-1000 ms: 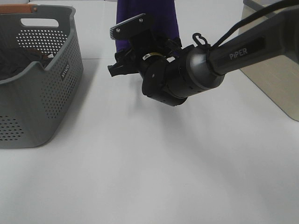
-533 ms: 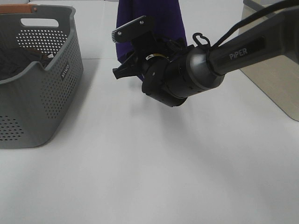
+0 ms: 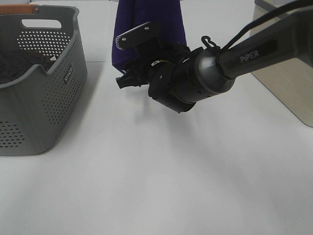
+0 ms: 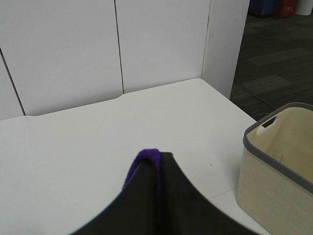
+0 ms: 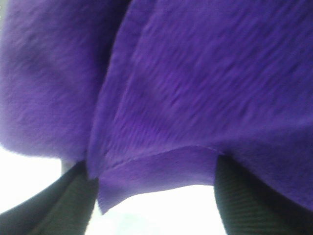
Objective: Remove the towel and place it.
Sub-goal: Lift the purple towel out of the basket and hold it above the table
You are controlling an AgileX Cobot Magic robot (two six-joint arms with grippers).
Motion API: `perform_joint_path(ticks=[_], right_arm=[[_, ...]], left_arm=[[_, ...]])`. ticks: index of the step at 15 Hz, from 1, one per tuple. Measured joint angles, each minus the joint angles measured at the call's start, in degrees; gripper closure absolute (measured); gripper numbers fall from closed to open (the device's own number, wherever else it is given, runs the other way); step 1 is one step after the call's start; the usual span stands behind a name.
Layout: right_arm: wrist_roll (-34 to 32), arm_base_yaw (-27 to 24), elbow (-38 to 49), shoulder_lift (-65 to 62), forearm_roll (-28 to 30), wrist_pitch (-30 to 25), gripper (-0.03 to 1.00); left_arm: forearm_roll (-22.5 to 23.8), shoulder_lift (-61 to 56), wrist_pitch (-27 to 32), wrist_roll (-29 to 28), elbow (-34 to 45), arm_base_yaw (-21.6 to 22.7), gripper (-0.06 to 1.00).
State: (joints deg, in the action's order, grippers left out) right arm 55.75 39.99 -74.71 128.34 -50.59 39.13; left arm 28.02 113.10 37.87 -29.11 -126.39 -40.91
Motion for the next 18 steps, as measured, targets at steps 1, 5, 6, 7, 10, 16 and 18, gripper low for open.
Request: perform_joint_path(ticks=[1,5,6,7,10,16,18], right_arm=[[0.06,0.00,0.00,0.00,-1.09,2.46,0.41],[1.15,0.11,0.00,0.00,-5.44,7.39,0.64],[3.04,0.57,0.00,0.00,-6.82,7.79,0.67],[4.18,0.97,0.00,0.00,-7.68,7.85,0.68],[13.24,5.33,0.00,0.00,-15.41,14.38,0.83],[9.45,6.70,0.00,-7.16,-16.79,12.49,0.97],[13.18,6.70,0.00,-10.26,-19.60,7.73,0.97]], left_arm=[[0.00,0.00,0.00,0.00,0.00,0.00,0.94],[0.06,0.00,0.00,0.00,0.00,0.00,0.94],[0.69,0.00,0.00,0.00,0.00,0.00,0.94],[0.97,0.00,0.00,0.00,0.00,0.00,0.94],[1.38,0.00,0.00,0.00,0.00,1.43,0.94],[0.29,0.00,0.97,0.00,0.00,3.32,0.94],[0.23,0.00,1.15,0.00,0.00,3.32,0.94]])
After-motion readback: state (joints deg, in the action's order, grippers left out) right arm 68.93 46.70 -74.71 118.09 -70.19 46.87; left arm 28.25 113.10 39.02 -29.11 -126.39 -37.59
